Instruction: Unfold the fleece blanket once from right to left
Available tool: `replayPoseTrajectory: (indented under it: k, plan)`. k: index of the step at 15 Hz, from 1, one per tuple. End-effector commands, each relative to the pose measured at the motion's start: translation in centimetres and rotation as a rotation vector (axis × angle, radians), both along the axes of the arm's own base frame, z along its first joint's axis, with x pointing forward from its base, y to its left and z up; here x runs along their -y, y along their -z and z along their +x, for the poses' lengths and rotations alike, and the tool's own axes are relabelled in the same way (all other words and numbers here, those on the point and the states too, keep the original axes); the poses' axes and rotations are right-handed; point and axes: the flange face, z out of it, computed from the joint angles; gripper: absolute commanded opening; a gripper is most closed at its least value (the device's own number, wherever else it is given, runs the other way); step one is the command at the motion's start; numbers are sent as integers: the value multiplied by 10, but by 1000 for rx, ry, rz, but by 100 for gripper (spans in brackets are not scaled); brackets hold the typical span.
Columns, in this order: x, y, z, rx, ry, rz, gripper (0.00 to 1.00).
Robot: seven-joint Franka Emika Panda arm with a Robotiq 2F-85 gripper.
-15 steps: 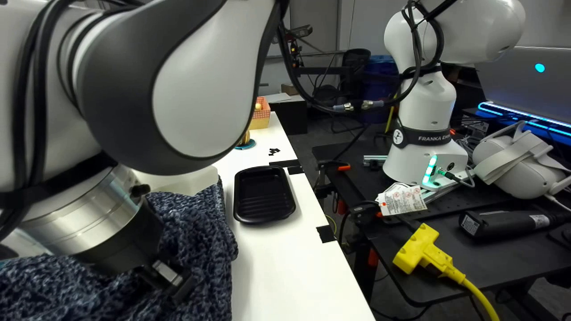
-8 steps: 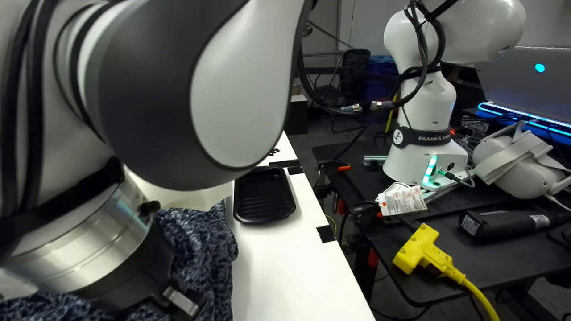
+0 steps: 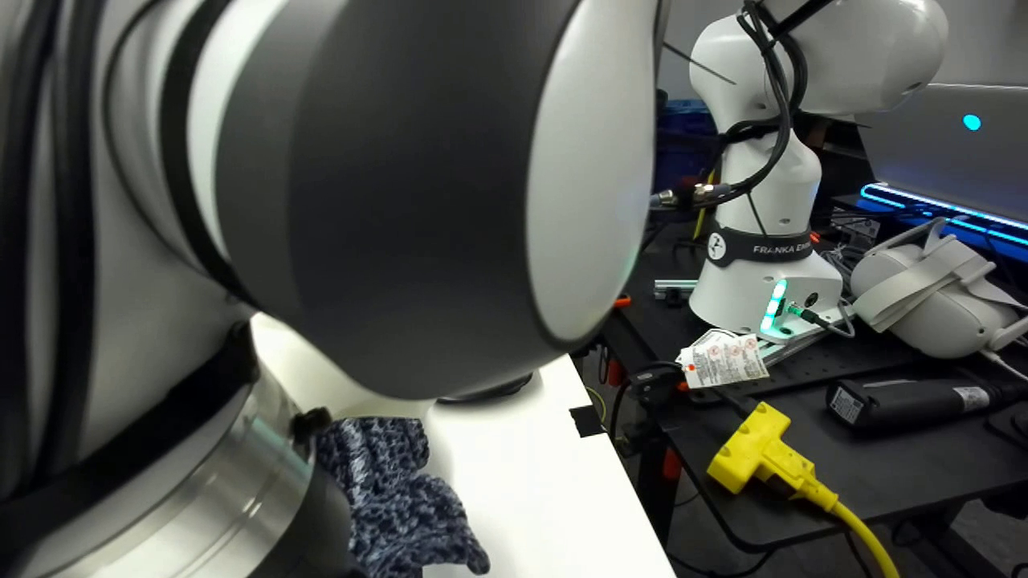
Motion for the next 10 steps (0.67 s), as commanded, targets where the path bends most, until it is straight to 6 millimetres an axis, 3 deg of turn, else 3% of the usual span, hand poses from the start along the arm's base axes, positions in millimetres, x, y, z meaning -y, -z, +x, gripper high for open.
replayPoseTrajectory:
  k: [1,3,10]
  plan:
    - [2,-2,1,-22,-28,5,29]
    - [5,-2,3,-23,-32,4,37]
    - [25,-11,16,3,-1,-14,91]
